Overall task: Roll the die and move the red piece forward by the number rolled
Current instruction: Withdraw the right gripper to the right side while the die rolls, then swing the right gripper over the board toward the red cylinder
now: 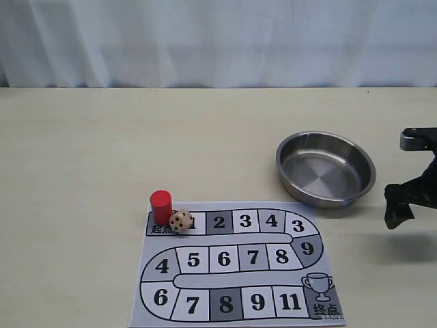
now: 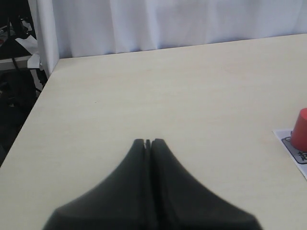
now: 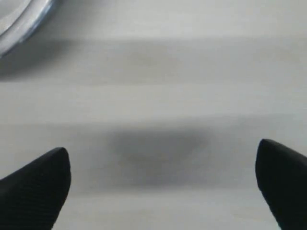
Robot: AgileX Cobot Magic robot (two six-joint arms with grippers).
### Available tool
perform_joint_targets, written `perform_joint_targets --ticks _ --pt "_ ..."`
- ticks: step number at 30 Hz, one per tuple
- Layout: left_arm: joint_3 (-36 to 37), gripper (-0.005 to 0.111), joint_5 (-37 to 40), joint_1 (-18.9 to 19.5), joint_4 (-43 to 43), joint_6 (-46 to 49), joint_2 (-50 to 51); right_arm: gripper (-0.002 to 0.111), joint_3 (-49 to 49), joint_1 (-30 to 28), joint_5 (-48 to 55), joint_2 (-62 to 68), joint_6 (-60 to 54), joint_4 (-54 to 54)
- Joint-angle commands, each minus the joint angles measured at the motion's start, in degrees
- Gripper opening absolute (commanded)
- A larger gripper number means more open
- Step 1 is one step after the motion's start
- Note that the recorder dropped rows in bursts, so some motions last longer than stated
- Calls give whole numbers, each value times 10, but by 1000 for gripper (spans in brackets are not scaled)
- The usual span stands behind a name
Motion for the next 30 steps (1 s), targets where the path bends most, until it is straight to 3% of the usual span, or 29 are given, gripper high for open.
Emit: perform_joint_targets --ticks 1,15,23,30 --pt "1 0 -6 0 -4 -2 0 83 2 -1 10 -1 5 -2" --pt "1 0 -6 0 -4 -2 0 4 2 -1 62 -24 5 -2" --pt "1 0 -6 0 -4 -2 0 4 2 -1 56 -72 -17 7" --pt "1 0 -6 0 -4 -2 0 4 2 35 31 -109 -131 116"
